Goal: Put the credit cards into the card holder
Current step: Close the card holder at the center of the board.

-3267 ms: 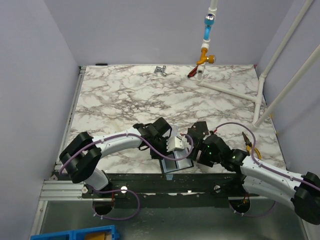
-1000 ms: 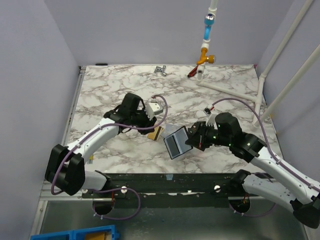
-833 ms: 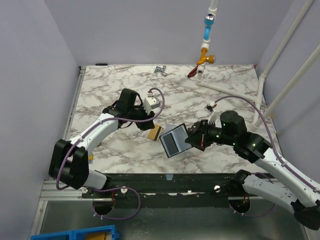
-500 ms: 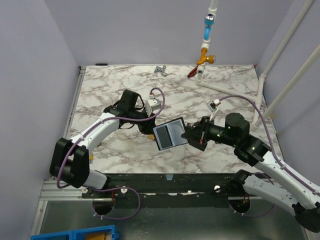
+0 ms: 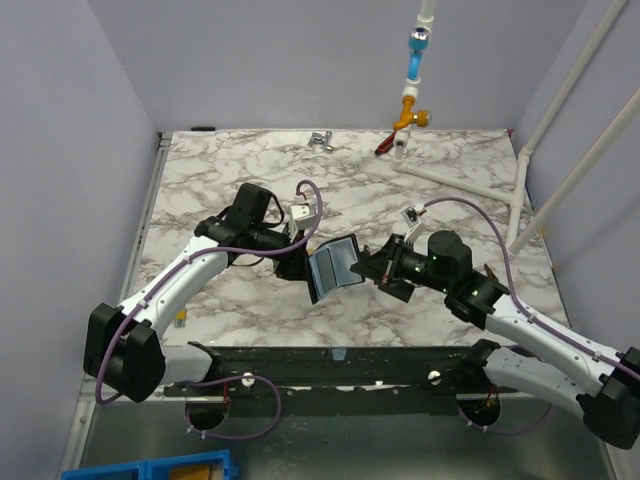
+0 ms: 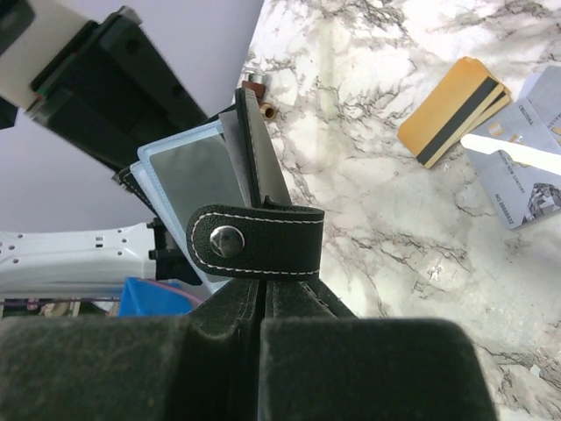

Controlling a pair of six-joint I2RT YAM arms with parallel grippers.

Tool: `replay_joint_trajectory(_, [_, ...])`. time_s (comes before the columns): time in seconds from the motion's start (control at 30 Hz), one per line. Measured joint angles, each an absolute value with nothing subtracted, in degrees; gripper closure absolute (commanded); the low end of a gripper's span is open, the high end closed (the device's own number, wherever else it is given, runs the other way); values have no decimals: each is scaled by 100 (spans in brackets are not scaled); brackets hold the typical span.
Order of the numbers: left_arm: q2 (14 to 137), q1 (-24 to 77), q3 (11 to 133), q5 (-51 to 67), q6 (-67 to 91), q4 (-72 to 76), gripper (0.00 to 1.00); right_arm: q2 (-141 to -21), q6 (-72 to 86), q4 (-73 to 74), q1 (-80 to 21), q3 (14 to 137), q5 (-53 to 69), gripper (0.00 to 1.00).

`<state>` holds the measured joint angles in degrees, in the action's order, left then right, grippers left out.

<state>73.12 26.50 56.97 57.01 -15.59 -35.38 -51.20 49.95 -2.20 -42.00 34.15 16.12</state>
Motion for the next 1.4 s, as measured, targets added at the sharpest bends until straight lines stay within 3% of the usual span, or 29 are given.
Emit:
replay_joint_trajectory(0.5, [8237,3393,6270,5610,-1363,-3586,76,-6114,5457,-1037,-4200,2832,1848,99])
replay_joint_trajectory(0.7, [8705,3804,6206,4783,-1514,-3531,77,-6366,5706,-1426,-4198,2202,2097,99])
replay_joint_trajectory(1.0, [9098,4421,5916,3474,-1758,-3433,78,-7828,6082,-2340,-4036,1772,2818,99])
replay_joint_trajectory(1.1, [9100,4530,5863,3234,-1785,-3361,78,-8027,6147,-2480,-3981,1774,2930,87])
replay_joint_trajectory(1.27, [9251,4687,5843,3015,-1802,-3284,78,-8189,6169,-2436,-3907,1774,2993,57])
replay_joint_trajectory(1.4, [9461,4783,5857,2882,-1800,-3299,78,-8066,6099,-2082,-3872,1802,2926,47])
